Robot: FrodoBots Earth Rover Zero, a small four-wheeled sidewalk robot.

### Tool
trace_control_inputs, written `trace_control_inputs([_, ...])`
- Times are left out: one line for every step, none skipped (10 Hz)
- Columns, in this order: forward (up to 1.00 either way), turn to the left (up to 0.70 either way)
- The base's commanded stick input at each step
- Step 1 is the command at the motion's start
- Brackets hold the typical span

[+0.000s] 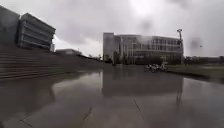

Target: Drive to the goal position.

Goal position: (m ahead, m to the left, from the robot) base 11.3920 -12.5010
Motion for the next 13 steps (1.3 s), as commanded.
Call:
trace_control_inputs([0.70,0.00])
trace_control_inputs([0.70,0.00])
trace_control_inputs([0.70,0.00])
trace_control_inputs([0.70,0.00])
trace_control_inputs([0.70,0.00])
trace_control_inputs([0.70,0.00])
trace_control_inputs([0.70,0.00])
trace_control_inputs([0.70,0.00])
trace_control_inputs([0.70,0.00])
trace_control_inputs([0.70,0.00])
trace_control_inputs([0.70,0.00])
trace_control_inputs([0.70,-0.02])
trace_control_inputs([0.70,-0.09])
